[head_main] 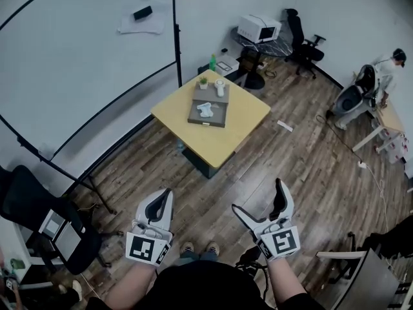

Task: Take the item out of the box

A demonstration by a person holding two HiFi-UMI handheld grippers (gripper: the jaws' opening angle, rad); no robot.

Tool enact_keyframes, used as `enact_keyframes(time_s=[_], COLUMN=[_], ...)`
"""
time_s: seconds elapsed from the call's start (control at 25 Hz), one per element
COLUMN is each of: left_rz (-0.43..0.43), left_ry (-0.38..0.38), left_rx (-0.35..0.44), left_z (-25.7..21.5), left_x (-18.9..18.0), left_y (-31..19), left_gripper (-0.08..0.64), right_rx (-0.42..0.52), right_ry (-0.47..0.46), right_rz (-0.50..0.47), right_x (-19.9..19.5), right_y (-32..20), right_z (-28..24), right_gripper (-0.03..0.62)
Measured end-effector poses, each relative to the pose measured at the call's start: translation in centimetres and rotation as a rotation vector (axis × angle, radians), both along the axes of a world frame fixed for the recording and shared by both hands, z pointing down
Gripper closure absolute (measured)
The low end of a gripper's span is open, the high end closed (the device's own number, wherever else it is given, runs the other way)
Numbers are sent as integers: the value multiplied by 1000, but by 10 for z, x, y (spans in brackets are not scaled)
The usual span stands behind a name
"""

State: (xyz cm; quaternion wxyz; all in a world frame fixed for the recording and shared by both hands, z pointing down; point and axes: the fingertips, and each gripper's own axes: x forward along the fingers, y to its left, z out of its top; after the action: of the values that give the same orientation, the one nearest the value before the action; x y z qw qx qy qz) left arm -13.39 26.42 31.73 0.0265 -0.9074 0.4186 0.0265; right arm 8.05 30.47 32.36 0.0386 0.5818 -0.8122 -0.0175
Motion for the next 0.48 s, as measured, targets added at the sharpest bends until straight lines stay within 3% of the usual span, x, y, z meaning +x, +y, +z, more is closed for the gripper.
enact_keyframes(time_s=[0.48], left_rz=[-18], left_ry=[-26], left_rx=[4], left_z=[-1], left_x=[32], left_y=[-5], left_gripper=[560], right_rx=[9], right_ry=[-50], right_rz=[3], right_x=[39], right_y=[-1], right_z=[-1], right_gripper=[-5])
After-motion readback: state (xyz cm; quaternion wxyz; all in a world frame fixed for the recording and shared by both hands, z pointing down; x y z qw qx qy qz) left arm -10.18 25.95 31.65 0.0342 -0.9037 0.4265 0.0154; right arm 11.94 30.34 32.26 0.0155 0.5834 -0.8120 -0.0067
